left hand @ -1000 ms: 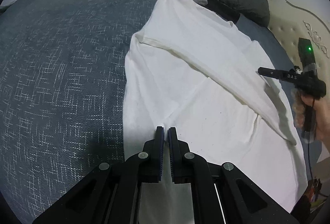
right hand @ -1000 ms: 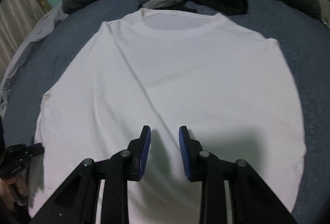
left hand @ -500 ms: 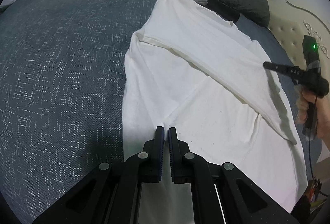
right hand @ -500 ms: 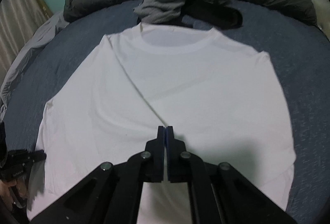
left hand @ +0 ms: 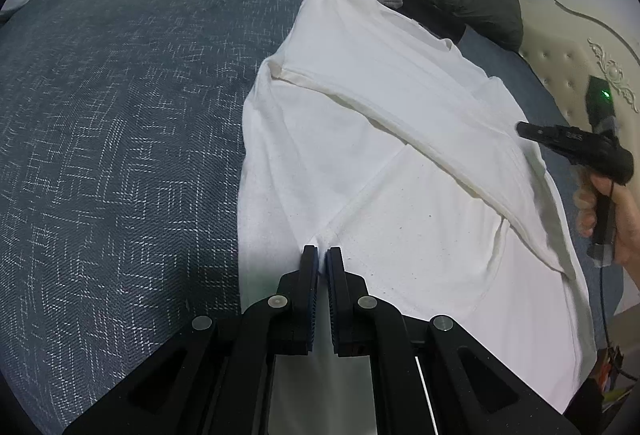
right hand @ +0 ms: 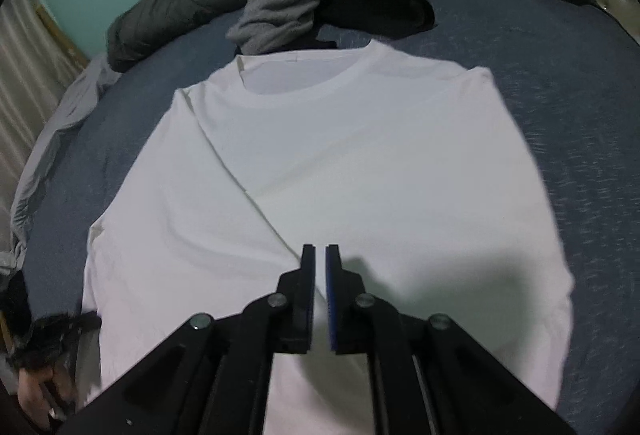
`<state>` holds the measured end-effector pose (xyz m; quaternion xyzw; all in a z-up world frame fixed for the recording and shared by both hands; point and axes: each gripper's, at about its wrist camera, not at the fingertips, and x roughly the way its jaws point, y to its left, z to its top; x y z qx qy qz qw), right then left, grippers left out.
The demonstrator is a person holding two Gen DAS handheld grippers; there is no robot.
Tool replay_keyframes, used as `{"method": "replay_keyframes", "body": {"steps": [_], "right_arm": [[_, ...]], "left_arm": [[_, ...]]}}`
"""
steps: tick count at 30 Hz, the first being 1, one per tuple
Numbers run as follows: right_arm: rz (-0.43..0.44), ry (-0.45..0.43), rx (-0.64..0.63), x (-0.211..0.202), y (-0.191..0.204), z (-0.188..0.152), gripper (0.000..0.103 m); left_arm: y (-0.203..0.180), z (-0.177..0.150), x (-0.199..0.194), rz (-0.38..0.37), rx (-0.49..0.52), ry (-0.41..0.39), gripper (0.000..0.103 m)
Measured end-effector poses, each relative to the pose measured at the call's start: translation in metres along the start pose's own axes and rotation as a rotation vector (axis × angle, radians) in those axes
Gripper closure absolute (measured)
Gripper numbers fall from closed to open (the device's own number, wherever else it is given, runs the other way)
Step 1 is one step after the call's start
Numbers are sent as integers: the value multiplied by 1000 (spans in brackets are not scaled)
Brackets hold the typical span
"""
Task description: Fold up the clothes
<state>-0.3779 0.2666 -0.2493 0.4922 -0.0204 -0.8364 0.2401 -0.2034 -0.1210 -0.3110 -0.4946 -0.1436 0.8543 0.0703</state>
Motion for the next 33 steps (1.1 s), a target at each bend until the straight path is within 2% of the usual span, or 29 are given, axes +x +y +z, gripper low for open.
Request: {"method": "replay_keyframes", "body": {"steps": [2, 7, 9, 10, 11, 16, 19, 22, 24, 26, 28, 33], "right_arm": [[25, 13, -14, -8, -6, -7, 78], [86, 66, -66, -11, -9, -31, 78], [67, 98, -69, -5, -9, -36, 83], [61, 109, -65, -2, -10, -39, 95], [55, 99, -63, -3, -10, -39, 98], [-25, -16, -91, -24, -5, -31, 102], [-66, 20, -138, -21, 1, -31, 102], [-49, 21, -82, -30, -13, -31, 101], [-26, 19, -13, -38, -27, -32, 99], [-19, 39, 24, -44, -39, -37, 90], [-18, 66, 1, -48, -44, -45, 83], [-50, 151, -62, -47, -53, -65, 82]], "left_arm": [[0, 0, 0, 0, 0, 0, 98], [0, 0, 0, 7, 3, 0, 98], [-1, 0, 1, 10, 5, 1, 98], [-1, 0, 1, 12, 6, 1, 98], [-1, 0, 2, 13, 7, 1, 98], [-2, 2, 3, 16, 12, 3, 98], [-2, 3, 3, 15, 13, 4, 98], [-2, 4, 3, 12, 11, 3, 98], [-3, 4, 3, 12, 10, 3, 98], [-2, 4, 4, 11, 12, 3, 98], [-1, 4, 4, 9, 10, 3, 98], [-3, 2, 4, 12, 10, 3, 98]]}}
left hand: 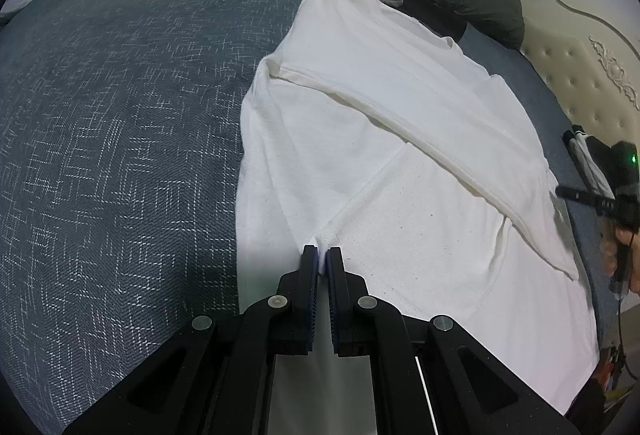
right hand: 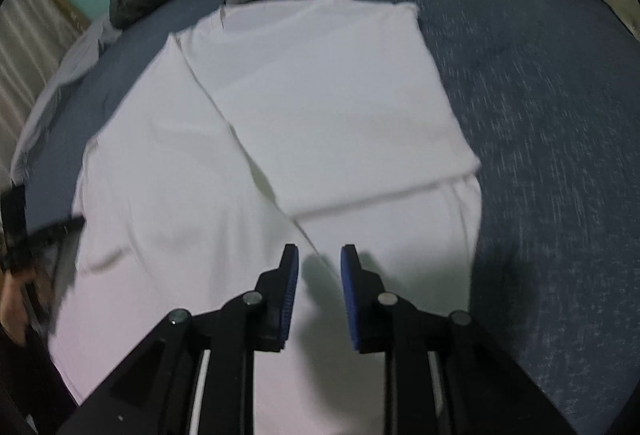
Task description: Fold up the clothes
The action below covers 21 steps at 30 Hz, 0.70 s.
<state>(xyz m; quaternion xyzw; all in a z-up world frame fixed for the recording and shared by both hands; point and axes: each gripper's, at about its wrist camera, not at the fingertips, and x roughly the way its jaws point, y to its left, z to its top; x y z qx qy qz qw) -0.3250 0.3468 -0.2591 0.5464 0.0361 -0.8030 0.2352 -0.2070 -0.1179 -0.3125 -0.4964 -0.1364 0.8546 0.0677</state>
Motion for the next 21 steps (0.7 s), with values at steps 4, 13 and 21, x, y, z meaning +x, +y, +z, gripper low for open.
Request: {"method": "replay_keyframes", "body": {"steps": [4, 13, 21], "right_arm": [[-9, 12, -36, 4, 0, -11, 87], [-23, -69, -41, -10, -3, -21, 101], [-15, -70, 49, -17, -21, -27, 100]], "left_arm": [[-1, 0, 1, 5, 2, 0, 98], [-4, 4, 3, 6, 4, 1, 98], [-1, 7, 6, -1, 1, 2, 98]]}}
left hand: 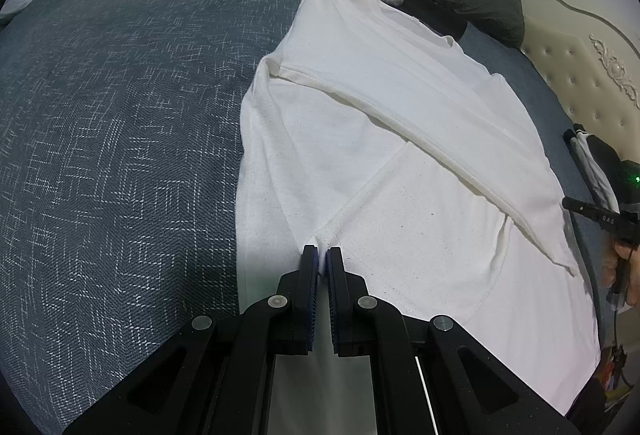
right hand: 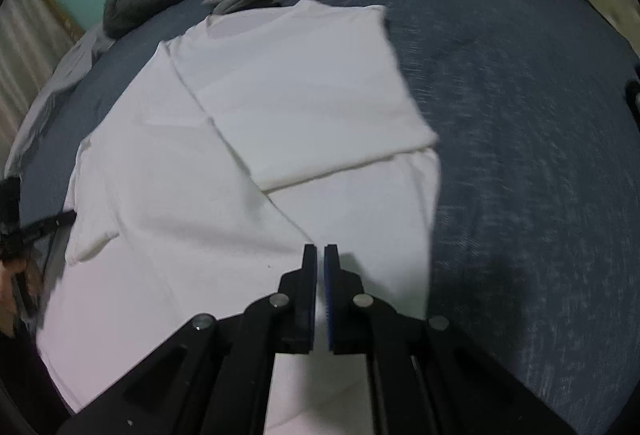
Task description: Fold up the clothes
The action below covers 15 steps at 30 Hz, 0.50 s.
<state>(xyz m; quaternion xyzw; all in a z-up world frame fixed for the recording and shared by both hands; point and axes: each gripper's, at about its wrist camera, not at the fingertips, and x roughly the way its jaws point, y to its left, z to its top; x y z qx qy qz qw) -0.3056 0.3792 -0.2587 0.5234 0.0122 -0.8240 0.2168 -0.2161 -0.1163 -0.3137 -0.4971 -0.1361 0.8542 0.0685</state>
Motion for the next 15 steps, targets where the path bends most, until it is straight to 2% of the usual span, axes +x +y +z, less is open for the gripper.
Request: {"method": "replay_keyframes", "body": {"steps": [8, 15], "right_arm": [[-16, 45, 47, -15, -25, -26, 89], [-40, 56, 13, -15, -30, -43, 89]], "left_arm": [[-1, -3, -2, 3, 3, 0, 98], [-1, -4, -4, 8, 5, 0, 98]]}}
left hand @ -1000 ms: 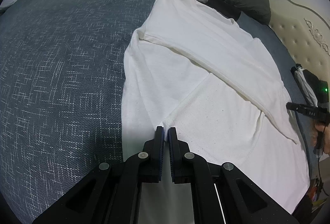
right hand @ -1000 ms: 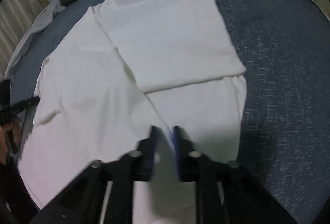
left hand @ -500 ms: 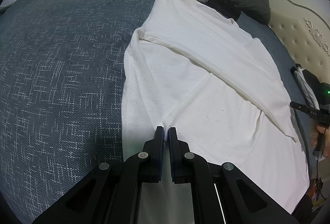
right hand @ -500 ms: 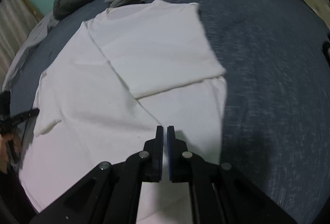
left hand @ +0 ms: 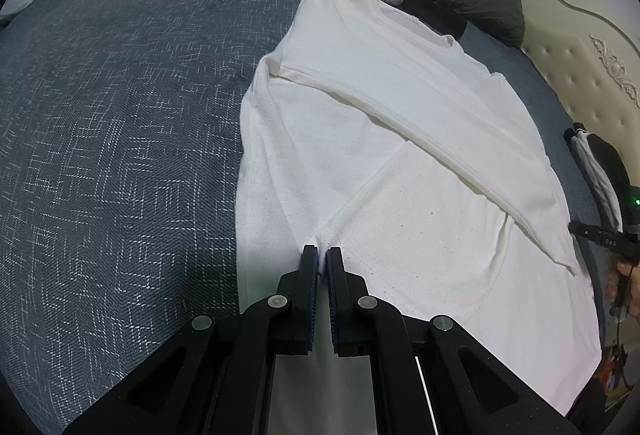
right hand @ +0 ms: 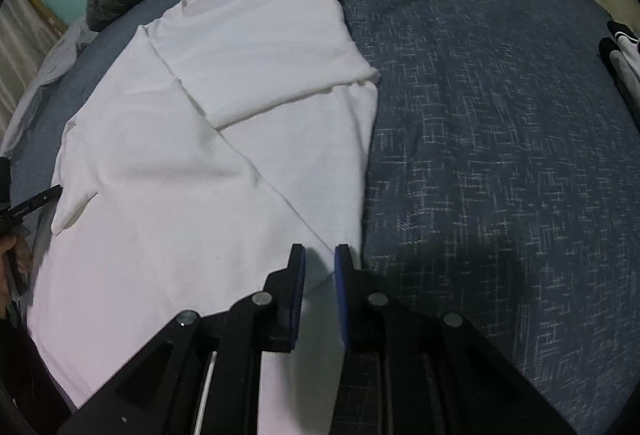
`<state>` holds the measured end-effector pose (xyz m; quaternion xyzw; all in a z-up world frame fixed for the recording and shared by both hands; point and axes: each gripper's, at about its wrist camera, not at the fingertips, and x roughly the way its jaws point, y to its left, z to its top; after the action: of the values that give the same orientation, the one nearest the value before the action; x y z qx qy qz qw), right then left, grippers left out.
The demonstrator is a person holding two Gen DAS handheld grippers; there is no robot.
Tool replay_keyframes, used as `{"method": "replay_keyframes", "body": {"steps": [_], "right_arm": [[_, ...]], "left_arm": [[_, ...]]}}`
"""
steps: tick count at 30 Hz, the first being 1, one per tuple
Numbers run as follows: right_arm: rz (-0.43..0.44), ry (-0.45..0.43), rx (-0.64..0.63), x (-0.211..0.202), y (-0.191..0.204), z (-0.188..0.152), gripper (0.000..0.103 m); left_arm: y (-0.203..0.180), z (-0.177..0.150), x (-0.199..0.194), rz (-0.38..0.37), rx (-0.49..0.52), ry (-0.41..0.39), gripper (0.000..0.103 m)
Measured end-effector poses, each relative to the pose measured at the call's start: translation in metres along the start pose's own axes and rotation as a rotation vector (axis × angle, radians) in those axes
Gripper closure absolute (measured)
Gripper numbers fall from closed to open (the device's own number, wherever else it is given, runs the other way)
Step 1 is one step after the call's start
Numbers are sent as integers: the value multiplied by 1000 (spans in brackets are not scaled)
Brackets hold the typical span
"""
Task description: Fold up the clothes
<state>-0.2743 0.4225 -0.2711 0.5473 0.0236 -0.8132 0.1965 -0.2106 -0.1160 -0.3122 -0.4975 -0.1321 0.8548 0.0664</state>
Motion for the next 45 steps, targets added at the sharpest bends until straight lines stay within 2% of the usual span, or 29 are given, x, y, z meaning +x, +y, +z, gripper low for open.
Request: {"method": "replay_keyframes", "body": {"steps": [2, 5, 17, 18, 19, 20, 22, 27, 28, 29, 31, 45], "right_arm": [[10, -5, -11, 0, 0, -3, 91], [12, -2, -23, 1, 1, -8, 100], [-5, -73, 24, -24, -18, -11, 102], [-2, -63, 32, -20, -14, -8, 101], [0, -52, 38, -15, -10, -4, 95], [-5, -40, 35, -14, -9, -1, 82], [1, -24, 8, -5, 3, 2, 71], [-38, 14, -28, 8, 10, 0, 71], [-38, 11, -31, 8, 11, 0, 72], [-37, 5, -35, 6, 11, 0, 83], [-44, -4, -55, 2, 13, -2, 96], [-64, -36, -58, -14, 12, -9, 99]], "left_arm": [[0, -1, 0, 0, 0, 0, 98], [1, 0, 0, -1, 1, 0, 98], [-3, -1, 0, 5, -4, -2, 98], [-3, -1, 0, 5, -4, -2, 98], [-3, -1, -1, 5, -4, -2, 98], [-3, -1, -1, 5, -5, -2, 98], [-3, -1, -1, 4, -5, -1, 98], [-3, -1, -1, 5, -4, 0, 98], [-2, -1, -1, 3, -4, 0, 98], [-2, -1, -1, 2, -5, 0, 98], [-2, 0, 0, 2, -6, 1, 98], [0, 0, -1, 1, -6, 0, 98]]}}
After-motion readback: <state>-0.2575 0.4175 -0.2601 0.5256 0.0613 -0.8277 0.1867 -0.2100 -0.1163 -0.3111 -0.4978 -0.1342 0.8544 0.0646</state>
